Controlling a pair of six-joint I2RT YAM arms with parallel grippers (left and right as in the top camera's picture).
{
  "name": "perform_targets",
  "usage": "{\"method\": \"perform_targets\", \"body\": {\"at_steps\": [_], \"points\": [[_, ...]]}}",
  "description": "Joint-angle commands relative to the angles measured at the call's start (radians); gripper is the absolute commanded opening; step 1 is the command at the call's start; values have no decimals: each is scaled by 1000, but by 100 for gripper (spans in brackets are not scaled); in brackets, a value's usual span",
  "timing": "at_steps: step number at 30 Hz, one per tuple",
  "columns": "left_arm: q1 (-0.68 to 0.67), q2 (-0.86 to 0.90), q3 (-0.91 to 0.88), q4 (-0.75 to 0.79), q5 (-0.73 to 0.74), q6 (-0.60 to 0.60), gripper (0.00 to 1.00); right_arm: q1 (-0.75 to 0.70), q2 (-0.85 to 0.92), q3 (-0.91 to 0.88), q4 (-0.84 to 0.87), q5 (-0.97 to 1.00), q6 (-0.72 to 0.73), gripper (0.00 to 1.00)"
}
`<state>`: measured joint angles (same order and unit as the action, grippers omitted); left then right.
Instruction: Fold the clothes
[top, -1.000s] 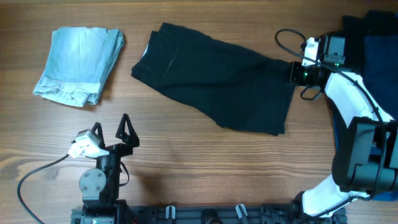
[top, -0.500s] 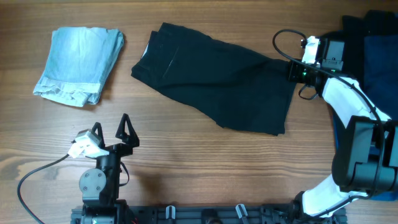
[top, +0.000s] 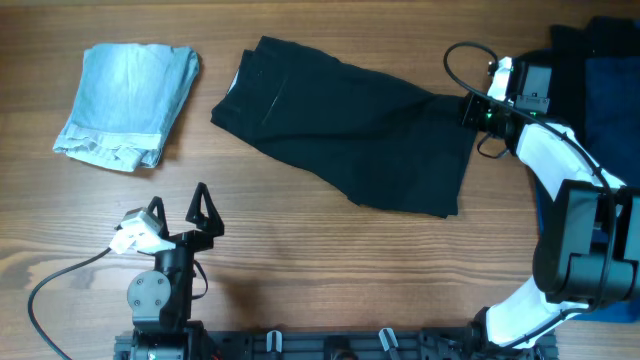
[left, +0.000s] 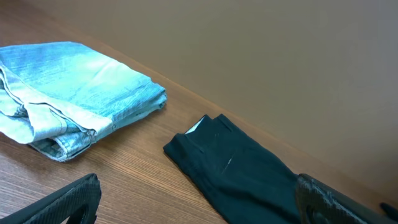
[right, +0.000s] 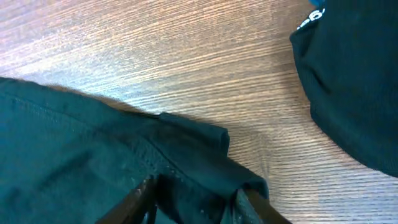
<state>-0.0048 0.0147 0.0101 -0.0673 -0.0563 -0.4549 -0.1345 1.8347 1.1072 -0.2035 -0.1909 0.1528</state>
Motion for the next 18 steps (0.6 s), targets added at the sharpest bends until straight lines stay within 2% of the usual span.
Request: {"method": "perform_targets", "body": {"at_steps": [1, 9, 10, 12, 16, 18], "points": [[-5, -7, -4, 3, -16, -2, 100, 0, 23, -3, -2, -18, 4, 34], [-5, -7, -4, 3, -16, -2, 100, 0, 24, -3, -43, -12, 4, 35], [-5, -7, -4, 3, -16, -2, 100, 0, 24, -3, -40, -3, 4, 32], [-5, -7, -4, 3, -16, -2, 100, -1, 24, -3, -31, 41, 3, 4], [-5, -7, -4, 3, -16, -2, 100, -1, 24, -3, -31, 142, -133, 4], [-5, -7, -4, 3, -16, -2, 100, -1, 24, -3, -36, 294, -156, 4]]}}
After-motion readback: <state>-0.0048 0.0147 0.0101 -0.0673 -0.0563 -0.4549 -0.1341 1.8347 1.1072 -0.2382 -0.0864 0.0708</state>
